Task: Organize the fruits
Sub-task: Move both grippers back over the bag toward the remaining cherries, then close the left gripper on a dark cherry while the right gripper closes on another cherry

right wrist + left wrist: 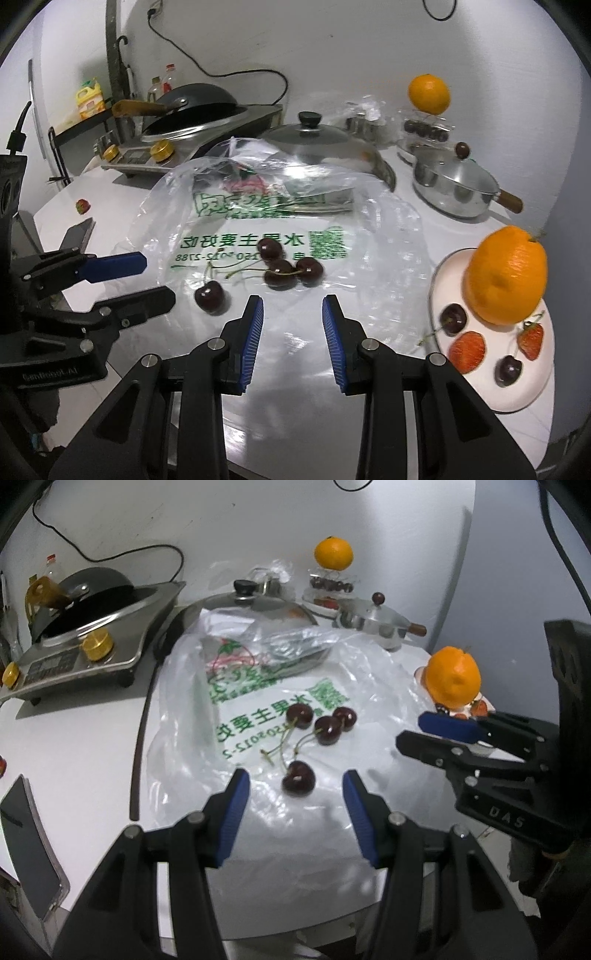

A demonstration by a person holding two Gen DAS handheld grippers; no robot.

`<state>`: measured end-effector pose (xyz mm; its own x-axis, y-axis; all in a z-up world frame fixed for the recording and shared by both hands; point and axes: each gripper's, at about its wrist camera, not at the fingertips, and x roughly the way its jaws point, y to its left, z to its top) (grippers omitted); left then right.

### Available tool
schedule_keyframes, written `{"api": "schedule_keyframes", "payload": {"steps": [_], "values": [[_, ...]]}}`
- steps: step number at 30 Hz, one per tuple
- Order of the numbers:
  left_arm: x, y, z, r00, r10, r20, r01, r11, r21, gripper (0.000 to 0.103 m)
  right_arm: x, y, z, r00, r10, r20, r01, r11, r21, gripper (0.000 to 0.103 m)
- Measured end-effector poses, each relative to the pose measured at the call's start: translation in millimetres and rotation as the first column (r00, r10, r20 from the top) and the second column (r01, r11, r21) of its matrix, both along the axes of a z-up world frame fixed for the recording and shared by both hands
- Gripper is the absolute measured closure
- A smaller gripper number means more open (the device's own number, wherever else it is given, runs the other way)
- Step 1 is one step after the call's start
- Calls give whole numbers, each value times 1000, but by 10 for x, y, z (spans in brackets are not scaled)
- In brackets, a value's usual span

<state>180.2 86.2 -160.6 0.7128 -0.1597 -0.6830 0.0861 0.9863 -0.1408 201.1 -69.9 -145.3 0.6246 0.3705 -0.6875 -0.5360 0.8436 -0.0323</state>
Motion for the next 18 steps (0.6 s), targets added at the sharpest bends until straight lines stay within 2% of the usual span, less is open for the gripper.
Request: {"api": "schedule_keyframes", "payload": {"steps": [10, 18], "values": [[126, -140, 25, 998, -58, 32, 57, 998, 35, 49, 116, 45, 9, 1000, -2, 2, 2, 1000, 3, 68], [358, -237, -172, 998, -65, -7, 65, 995, 70, 49, 243, -101, -55, 999, -31, -16, 31, 999, 11, 68]]}}
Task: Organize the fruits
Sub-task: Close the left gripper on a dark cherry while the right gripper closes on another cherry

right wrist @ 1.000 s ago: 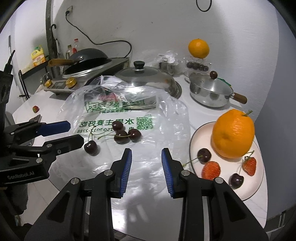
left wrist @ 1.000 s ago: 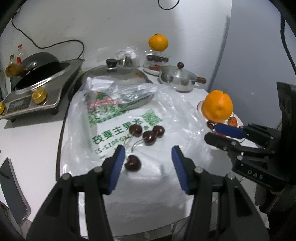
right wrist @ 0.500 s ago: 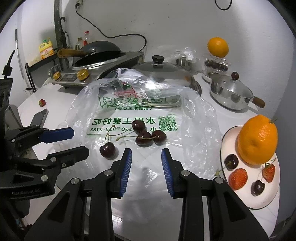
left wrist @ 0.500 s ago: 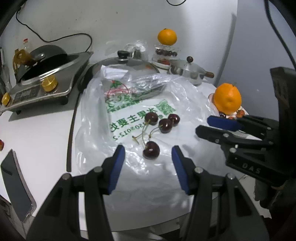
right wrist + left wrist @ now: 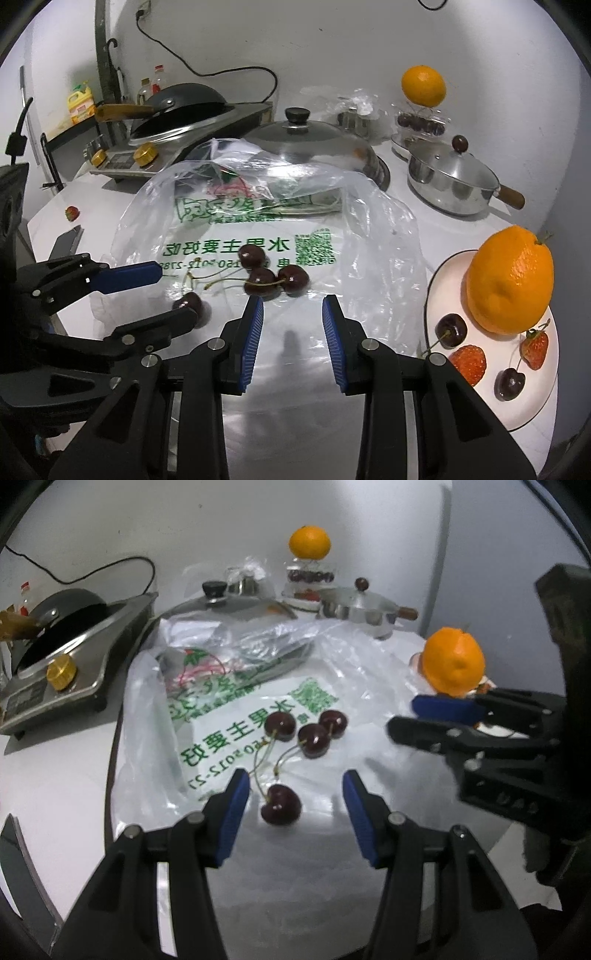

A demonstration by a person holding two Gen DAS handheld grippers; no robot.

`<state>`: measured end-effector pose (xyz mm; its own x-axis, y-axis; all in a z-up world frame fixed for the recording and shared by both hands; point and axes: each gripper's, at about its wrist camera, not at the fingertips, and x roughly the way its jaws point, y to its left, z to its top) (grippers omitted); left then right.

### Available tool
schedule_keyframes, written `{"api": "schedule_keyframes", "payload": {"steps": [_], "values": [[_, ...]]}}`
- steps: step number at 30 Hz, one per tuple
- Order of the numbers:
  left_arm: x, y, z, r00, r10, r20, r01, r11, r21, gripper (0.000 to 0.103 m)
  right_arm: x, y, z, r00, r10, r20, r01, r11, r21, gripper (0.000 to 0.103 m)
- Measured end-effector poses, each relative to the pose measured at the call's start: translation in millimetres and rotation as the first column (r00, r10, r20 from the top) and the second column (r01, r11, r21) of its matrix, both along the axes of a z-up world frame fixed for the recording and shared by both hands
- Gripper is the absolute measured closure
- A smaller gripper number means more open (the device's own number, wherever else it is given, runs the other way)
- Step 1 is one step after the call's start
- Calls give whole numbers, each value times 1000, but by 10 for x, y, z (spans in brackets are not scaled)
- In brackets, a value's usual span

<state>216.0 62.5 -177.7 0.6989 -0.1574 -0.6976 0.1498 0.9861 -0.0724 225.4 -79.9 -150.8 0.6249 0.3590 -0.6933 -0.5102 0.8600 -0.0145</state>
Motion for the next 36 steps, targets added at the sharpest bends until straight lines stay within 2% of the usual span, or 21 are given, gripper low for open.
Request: {"api": "schedule_keyframes", "payload": {"steps": [10, 16, 23, 36], "values": [[123, 25, -247, 997, 36, -71, -33, 999, 39, 50, 236, -33, -77, 1000, 4, -17, -3, 1000, 18, 68], [154, 22, -329, 995, 43, -86, -38, 998, 59, 52, 319, 8, -99, 1000, 16, -23, -15, 999, 37, 68], [154, 36, -309, 996, 31, -87, -27, 999, 40, 70, 382, 54, -165, 999, 26, -46, -24, 999, 45, 68], [116, 197, -165, 997, 45, -67, -45, 999, 2, 73, 587, 118, -248, 994, 36, -105, -26, 995, 101, 68]]}}
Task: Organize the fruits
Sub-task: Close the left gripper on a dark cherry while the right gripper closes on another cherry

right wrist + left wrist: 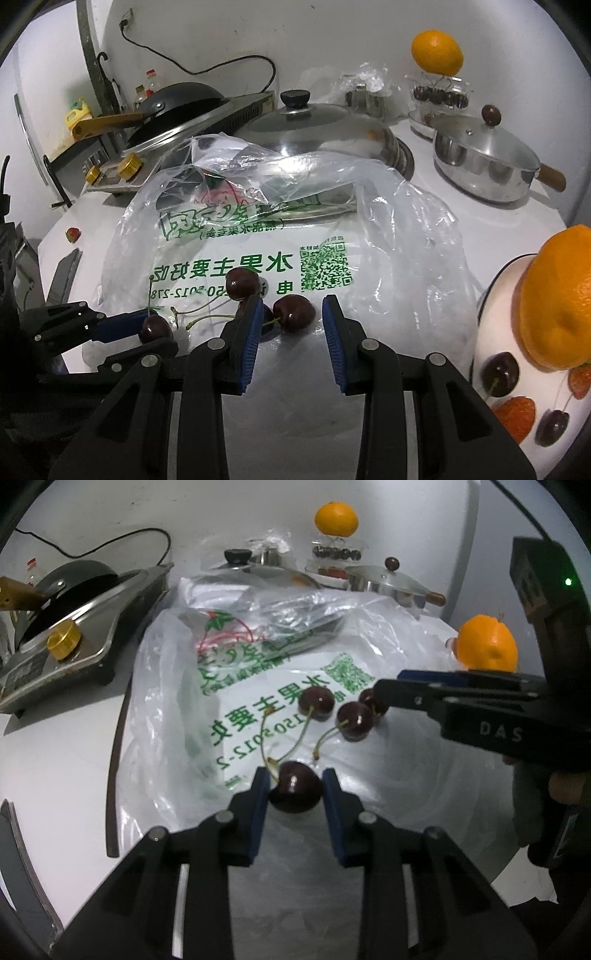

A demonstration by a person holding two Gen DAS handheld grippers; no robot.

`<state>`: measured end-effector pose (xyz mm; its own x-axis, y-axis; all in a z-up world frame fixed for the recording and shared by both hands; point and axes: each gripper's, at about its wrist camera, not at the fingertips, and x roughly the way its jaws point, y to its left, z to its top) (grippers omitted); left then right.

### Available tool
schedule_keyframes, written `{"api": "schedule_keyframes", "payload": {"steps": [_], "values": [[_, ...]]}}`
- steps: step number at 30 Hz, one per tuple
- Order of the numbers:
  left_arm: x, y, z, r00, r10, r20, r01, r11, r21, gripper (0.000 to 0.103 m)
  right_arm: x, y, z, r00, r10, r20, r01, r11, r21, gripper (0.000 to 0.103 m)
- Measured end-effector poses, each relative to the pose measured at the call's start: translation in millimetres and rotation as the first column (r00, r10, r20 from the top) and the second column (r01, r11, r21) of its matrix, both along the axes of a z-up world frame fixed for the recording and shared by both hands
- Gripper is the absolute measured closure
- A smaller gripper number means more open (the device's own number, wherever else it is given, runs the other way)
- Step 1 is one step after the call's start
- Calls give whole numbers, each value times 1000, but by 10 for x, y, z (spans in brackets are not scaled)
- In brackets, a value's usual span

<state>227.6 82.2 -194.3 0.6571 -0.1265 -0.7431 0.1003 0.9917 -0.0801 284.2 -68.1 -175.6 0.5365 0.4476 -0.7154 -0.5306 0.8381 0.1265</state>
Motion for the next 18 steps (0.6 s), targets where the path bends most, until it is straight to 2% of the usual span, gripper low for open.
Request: {"api": "schedule_keyframes", "payload": {"steps": [18], "values": [[53, 72, 86, 1000, 19, 22, -19, 1000, -17, 73, 210, -39, -140, 995, -25, -92, 31, 997, 65, 68]]}}
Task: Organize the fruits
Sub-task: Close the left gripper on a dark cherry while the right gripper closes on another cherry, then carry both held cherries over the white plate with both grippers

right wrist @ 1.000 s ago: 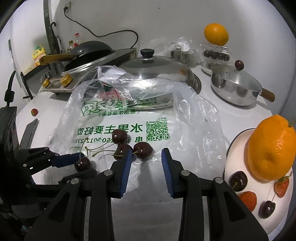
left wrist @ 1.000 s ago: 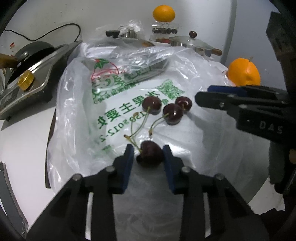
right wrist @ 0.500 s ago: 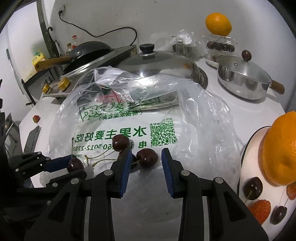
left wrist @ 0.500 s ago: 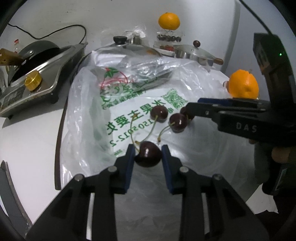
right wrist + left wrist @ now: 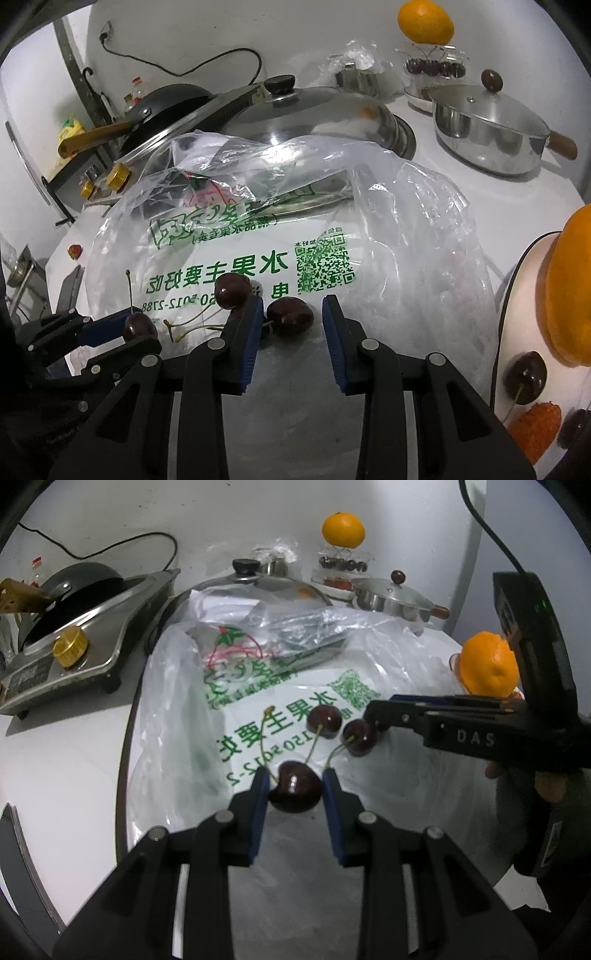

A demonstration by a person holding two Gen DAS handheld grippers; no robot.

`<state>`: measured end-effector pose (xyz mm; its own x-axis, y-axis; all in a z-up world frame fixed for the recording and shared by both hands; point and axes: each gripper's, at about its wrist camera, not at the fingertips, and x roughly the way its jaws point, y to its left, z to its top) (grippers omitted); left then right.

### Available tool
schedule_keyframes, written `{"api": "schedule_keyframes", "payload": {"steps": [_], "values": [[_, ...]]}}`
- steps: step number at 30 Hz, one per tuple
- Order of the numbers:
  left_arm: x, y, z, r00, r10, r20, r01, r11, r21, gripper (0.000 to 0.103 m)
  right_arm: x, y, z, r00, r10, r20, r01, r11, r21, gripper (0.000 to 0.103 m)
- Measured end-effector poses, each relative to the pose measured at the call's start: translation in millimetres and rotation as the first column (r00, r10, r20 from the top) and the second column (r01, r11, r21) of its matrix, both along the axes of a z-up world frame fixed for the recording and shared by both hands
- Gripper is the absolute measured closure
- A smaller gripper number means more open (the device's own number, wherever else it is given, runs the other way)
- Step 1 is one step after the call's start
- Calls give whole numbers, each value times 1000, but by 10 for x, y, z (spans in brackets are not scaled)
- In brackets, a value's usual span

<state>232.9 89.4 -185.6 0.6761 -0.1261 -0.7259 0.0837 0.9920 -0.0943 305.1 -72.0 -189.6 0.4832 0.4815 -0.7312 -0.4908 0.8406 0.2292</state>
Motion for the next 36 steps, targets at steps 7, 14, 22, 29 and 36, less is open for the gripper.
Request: {"api": "schedule_keyframes", "payload": {"steps": [7, 14, 22, 29, 36], "values": [[17, -1, 10, 1000, -1, 7, 2, 1000, -3, 73, 26, -20, -9, 1000, 10, -30, -9, 999, 32, 72], [-6, -2, 28, 1000, -4, 15, 4, 1000, 0, 73, 30, -54, -25, 998, 11, -61, -7, 998, 62, 72], [-65, -18, 87, 1000, -4, 29, 4, 1000, 6, 73, -58, -39, 40, 1000, 14, -25, -12, 999, 53, 77], [-120, -41, 159, 999, -1, 44, 0, 1000, 8, 73, -162, -64, 183, 1000, 16, 10, -16, 998, 55, 77], [-192, -112, 236, 998, -14, 62, 14, 1000, 12, 73, -286, -138, 303, 999, 6, 41, -9, 999, 53, 77]]}}
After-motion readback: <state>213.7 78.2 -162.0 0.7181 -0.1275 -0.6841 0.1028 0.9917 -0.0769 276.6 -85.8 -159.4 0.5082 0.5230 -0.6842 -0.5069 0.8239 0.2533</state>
